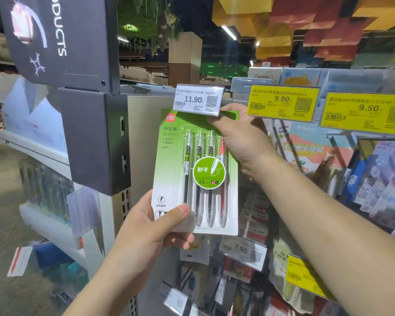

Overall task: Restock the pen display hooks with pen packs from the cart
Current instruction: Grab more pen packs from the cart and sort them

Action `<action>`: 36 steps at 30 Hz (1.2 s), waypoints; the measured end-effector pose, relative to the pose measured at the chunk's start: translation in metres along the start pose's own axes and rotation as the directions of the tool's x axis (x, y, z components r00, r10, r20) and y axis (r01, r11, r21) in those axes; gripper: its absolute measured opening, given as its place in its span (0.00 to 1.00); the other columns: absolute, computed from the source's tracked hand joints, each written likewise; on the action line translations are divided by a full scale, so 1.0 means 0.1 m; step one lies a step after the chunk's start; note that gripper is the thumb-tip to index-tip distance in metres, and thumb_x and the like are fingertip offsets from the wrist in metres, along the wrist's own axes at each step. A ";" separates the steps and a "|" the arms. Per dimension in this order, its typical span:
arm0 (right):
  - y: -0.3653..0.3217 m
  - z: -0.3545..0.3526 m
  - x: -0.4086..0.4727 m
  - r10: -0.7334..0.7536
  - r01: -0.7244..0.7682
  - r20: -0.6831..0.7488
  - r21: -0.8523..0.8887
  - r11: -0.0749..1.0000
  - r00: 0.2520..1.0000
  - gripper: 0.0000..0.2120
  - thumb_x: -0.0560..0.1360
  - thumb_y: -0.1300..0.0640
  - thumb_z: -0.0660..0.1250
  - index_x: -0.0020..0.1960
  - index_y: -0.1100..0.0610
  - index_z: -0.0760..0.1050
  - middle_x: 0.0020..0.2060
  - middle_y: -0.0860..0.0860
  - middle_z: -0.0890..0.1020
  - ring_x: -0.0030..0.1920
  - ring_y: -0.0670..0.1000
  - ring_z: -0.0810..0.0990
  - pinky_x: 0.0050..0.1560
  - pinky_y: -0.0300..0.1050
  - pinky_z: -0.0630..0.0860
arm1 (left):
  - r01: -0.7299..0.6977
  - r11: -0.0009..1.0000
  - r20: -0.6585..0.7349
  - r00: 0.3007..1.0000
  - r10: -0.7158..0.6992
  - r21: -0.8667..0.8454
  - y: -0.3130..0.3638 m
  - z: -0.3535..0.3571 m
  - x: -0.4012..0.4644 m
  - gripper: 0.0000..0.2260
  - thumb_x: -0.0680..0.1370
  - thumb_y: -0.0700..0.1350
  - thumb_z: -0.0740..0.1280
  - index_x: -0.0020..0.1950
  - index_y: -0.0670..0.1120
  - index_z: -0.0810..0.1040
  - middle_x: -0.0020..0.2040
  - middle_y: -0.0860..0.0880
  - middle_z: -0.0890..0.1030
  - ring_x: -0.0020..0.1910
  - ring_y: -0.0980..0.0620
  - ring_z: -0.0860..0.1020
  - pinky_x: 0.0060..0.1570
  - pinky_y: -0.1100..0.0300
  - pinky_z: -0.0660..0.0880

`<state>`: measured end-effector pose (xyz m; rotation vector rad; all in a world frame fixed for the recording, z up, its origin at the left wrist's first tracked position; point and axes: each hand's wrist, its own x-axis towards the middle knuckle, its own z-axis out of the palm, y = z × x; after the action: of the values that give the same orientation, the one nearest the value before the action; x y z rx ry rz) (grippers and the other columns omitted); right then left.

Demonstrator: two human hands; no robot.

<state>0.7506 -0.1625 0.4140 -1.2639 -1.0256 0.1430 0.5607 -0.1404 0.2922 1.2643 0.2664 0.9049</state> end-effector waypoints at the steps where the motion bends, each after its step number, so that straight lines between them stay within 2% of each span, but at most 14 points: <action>1: 0.02 0.00 0.01 -0.007 0.007 0.004 -0.008 1.000 1.000 0.19 0.64 0.41 0.80 0.46 0.48 0.76 0.46 0.45 0.86 0.52 0.48 0.86 0.58 0.47 0.79 | -0.007 1.000 -0.009 1.000 0.007 -0.003 -0.01 -0.01 0.00 0.18 0.70 0.42 0.74 0.57 0.39 0.77 0.40 0.39 0.82 0.29 0.40 0.78 0.26 0.56 0.76; 4: 0.03 0.00 0.02 -0.028 0.028 -0.004 0.006 1.000 1.000 0.13 0.70 0.48 0.81 0.44 0.48 0.77 0.39 0.37 0.84 0.48 0.44 0.85 0.53 0.42 0.76 | -0.021 1.000 -0.027 0.999 0.020 -0.017 -0.02 -0.04 0.00 0.20 0.69 0.42 0.74 0.59 0.39 0.77 0.42 0.37 0.82 0.29 0.40 0.78 0.26 0.57 0.76; 9: 0.04 0.03 0.08 -0.047 0.047 0.005 0.021 0.999 0.999 0.15 0.68 0.47 0.81 0.45 0.48 0.76 0.42 0.39 0.82 0.49 0.45 0.85 0.60 0.48 0.78 | -0.014 1.000 -0.031 0.999 0.013 -0.013 -0.01 -0.04 0.07 0.18 0.72 0.39 0.77 0.58 0.38 0.76 0.40 0.37 0.81 0.29 0.41 0.78 0.26 0.57 0.76; 12: 0.02 0.05 0.11 -0.026 0.022 0.048 0.079 0.997 0.998 0.14 0.73 0.55 0.78 0.46 0.48 0.72 0.43 0.39 0.78 0.43 0.36 0.81 0.58 0.40 0.75 | -0.019 1.000 -0.018 1.000 0.019 -0.021 0.00 -0.05 0.11 0.18 0.71 0.41 0.76 0.58 0.38 0.77 0.40 0.36 0.81 0.28 0.41 0.78 0.26 0.56 0.76; 15: 0.01 0.06 0.14 -0.025 0.022 0.036 0.092 0.996 0.999 0.14 0.75 0.59 0.76 0.45 0.49 0.71 0.42 0.41 0.77 0.44 0.40 0.80 0.57 0.43 0.76 | -0.015 0.999 -0.012 1.000 0.015 -0.028 0.00 -0.05 0.13 0.19 0.70 0.39 0.78 0.58 0.39 0.77 0.41 0.36 0.81 0.28 0.42 0.78 0.26 0.57 0.76; 17: 0.00 0.08 0.16 0.004 -0.006 0.023 0.081 0.997 1.000 0.13 0.73 0.56 0.79 0.46 0.51 0.74 0.43 0.45 0.82 0.49 0.48 0.83 0.63 0.52 0.79 | -0.013 0.999 -0.016 1.000 0.012 -0.042 0.00 -0.05 0.14 0.18 0.70 0.40 0.77 0.58 0.39 0.77 0.40 0.37 0.81 0.28 0.42 0.78 0.25 0.58 0.76; 19: 0.00 0.10 0.18 0.043 -0.043 -0.006 0.032 0.999 0.999 0.17 0.67 0.47 0.81 0.48 0.52 0.79 0.46 0.50 0.87 0.53 0.54 0.85 0.63 0.59 0.79 | -0.010 0.999 -0.017 1.000 0.009 -0.045 0.00 -0.05 0.16 0.18 0.70 0.43 0.74 0.58 0.39 0.77 0.40 0.37 0.81 0.27 0.43 0.78 0.25 0.58 0.75; 22: 0.07 0.06 0.21 0.100 -0.102 -0.041 -0.033 0.994 0.994 0.15 0.68 0.42 0.79 0.47 0.51 0.81 0.47 0.51 0.88 0.54 0.57 0.85 0.58 0.54 0.79 | 0.003 0.999 -0.012 1.000 -0.003 -0.039 -0.02 -0.07 0.18 0.20 0.71 0.44 0.74 0.59 0.38 0.77 0.42 0.36 0.81 0.28 0.43 0.78 0.26 0.59 0.75; 24: 0.11 0.01 0.18 0.144 -0.146 -0.033 -0.065 0.987 0.989 0.19 0.70 0.40 0.76 0.54 0.51 0.82 0.50 0.48 0.87 0.55 0.55 0.84 0.60 0.50 0.78 | 0.013 0.999 -0.004 1.000 -0.014 -0.038 -0.03 -0.08 0.20 0.20 0.72 0.43 0.76 0.60 0.38 0.76 0.42 0.36 0.80 0.29 0.43 0.78 0.26 0.59 0.75; 26: 0.14 -0.03 0.11 0.149 -0.146 0.022 -0.096 0.985 0.989 0.24 0.71 0.38 0.75 0.60 0.51 0.81 0.53 0.46 0.87 0.57 0.52 0.84 0.66 0.54 0.76 | 0.024 0.999 -0.013 1.000 -0.025 -0.034 -0.05 -0.08 0.21 0.20 0.73 0.42 0.78 0.60 0.38 0.77 0.42 0.36 0.80 0.29 0.43 0.78 0.26 0.59 0.76; 29: 0.18 -0.13 -0.09 0.130 -0.115 0.125 -0.119 0.986 0.984 0.24 0.69 0.39 0.75 0.59 0.51 0.81 0.51 0.45 0.88 0.56 0.50 0.85 0.67 0.57 0.76 | 0.039 0.999 -0.025 0.999 -0.039 -0.019 -0.07 -0.08 0.24 0.20 0.71 0.44 0.74 0.60 0.39 0.78 0.43 0.37 0.82 0.30 0.43 0.79 0.27 0.58 0.77; 32: 0.25 -0.24 -0.29 0.115 -0.077 0.228 -0.168 0.983 0.967 0.28 0.66 0.36 0.78 0.57 0.54 0.80 0.52 0.52 0.88 0.55 0.56 0.86 0.64 0.63 0.78 | 0.062 0.998 -0.033 0.998 -0.062 -0.006 -0.10 -0.07 0.27 0.19 0.70 0.45 0.74 0.59 0.40 0.79 0.43 0.39 0.83 0.31 0.44 0.80 0.28 0.58 0.78; 35: 0.34 -0.30 -0.36 0.097 -0.040 0.227 -0.247 0.968 0.969 0.41 0.58 0.27 0.78 0.57 0.57 0.78 0.55 0.64 0.84 0.57 0.67 0.82 0.59 0.71 0.78 | 0.083 0.997 -0.051 0.995 -0.083 -0.007 -0.15 -0.04 0.30 0.17 0.70 0.45 0.73 0.57 0.41 0.79 0.41 0.41 0.83 0.33 0.44 0.80 0.30 0.58 0.79; 36: 0.35 -0.31 -0.37 0.085 -0.029 0.224 -0.241 0.970 0.971 0.38 0.59 0.28 0.78 0.56 0.56 0.79 0.54 0.62 0.85 0.56 0.66 0.83 0.59 0.70 0.78 | 0.090 0.996 -0.054 0.994 -0.091 -0.007 -0.17 -0.03 0.30 0.17 0.70 0.44 0.73 0.57 0.41 0.79 0.41 0.41 0.83 0.33 0.44 0.80 0.31 0.58 0.80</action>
<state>0.7662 -0.1947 0.3656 -1.5200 -1.2356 0.2234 0.5855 -0.1169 0.2848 1.2149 0.3614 0.8623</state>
